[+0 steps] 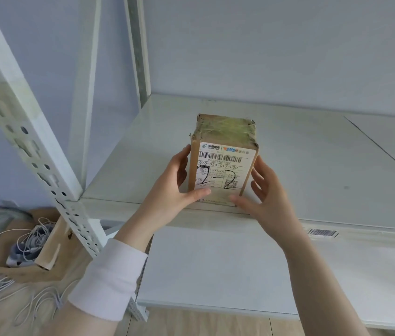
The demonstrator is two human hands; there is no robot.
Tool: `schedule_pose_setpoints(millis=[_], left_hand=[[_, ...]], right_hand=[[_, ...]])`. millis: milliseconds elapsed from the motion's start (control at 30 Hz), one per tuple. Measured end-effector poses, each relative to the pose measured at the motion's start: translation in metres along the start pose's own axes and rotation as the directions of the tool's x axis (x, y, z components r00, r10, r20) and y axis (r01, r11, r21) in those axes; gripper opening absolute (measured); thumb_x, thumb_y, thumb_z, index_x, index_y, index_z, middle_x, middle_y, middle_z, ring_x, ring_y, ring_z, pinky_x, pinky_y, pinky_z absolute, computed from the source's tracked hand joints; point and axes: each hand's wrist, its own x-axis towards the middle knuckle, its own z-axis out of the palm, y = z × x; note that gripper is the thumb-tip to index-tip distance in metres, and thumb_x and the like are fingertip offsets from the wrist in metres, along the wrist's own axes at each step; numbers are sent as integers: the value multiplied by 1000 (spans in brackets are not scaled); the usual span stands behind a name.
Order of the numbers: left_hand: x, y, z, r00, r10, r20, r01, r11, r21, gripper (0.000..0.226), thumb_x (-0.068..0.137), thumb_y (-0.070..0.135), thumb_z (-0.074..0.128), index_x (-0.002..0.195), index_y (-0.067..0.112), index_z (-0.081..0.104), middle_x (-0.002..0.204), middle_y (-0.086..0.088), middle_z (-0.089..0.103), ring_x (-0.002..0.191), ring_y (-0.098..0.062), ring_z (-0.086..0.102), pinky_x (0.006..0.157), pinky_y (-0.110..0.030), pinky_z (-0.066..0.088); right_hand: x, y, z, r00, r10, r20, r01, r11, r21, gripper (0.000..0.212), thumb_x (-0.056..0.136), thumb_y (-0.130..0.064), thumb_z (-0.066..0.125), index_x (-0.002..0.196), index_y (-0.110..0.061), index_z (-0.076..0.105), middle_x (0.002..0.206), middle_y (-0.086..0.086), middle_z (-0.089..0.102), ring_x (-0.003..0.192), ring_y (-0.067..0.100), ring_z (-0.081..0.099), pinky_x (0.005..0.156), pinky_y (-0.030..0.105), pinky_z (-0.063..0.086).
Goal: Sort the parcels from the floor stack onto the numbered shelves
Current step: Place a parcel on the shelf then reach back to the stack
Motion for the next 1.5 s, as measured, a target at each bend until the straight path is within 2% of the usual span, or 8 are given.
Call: schedule_pose_setpoints(millis=[233,433,700,1067,1167,1233,1333,1500], left_hand=[[17,0,1,999,-28,24,26,995,93,74,76,7,74,139,14,36,132,6,55,122,-3,52,108,-30,40],[48,2,-4,998,-45,50,36,985,169,71,76,5,74,135,14,36,126,4,55,121,-11,53,105,-34,43],[94,10,-9,996,-82,26,71,954,290,73,76,6,75,136,10,33,139,-1,48,126,-16,49,87,-17,40],[104,-1,-7,994,-112,-3,105,927,360,81,82,13,71,145,15,22,140,2,49,125,-17,50,95,-22,38],[99,-2,-4,993,-108,-38,115,921,373,96,82,16,71,151,16,4,149,1,38,133,-18,42,107,-28,35],[88,-3,-2,988,-131,-87,153,925,347,102,82,16,71,151,16,-5,156,-5,23,141,-20,30,114,-37,29],[68,-4,1,978,-120,-171,175,917,358,94,84,18,69,151,14,3,157,-6,18,144,-21,24,116,-34,24],[18,8,15,944,-5,-331,144,906,398,72,86,18,65,147,17,27,151,1,35,139,-13,33,112,-24,26]], right_hand=[[16,2,1,999,32,39,-30,999,-44,71,75,0,74,138,-12,43,128,-1,59,124,10,52,107,35,43],[46,-1,1,996,88,23,-86,993,-77,68,74,3,73,134,-6,43,122,-2,61,118,13,57,102,33,46],[96,-7,0,988,149,47,-141,979,-147,65,75,5,71,132,-4,43,126,7,59,118,19,57,100,40,48],[107,-8,6,985,164,58,-147,963,-227,64,75,-10,74,132,-10,44,122,5,61,113,22,58,100,44,46],[106,-10,7,983,174,66,-146,941,-304,93,63,-37,74,143,-15,33,132,0,53,118,22,52,105,46,41],[98,-15,7,982,183,40,-162,935,-316,104,71,-33,78,151,-13,15,149,1,35,132,21,39,112,42,32],[82,-18,4,989,148,-7,-142,928,-346,96,81,-30,72,151,-12,9,158,3,16,144,23,23,115,42,26],[38,-25,0,999,4,-48,-22,925,-380,78,84,-32,67,148,-16,24,153,2,27,138,21,32,112,39,30]])
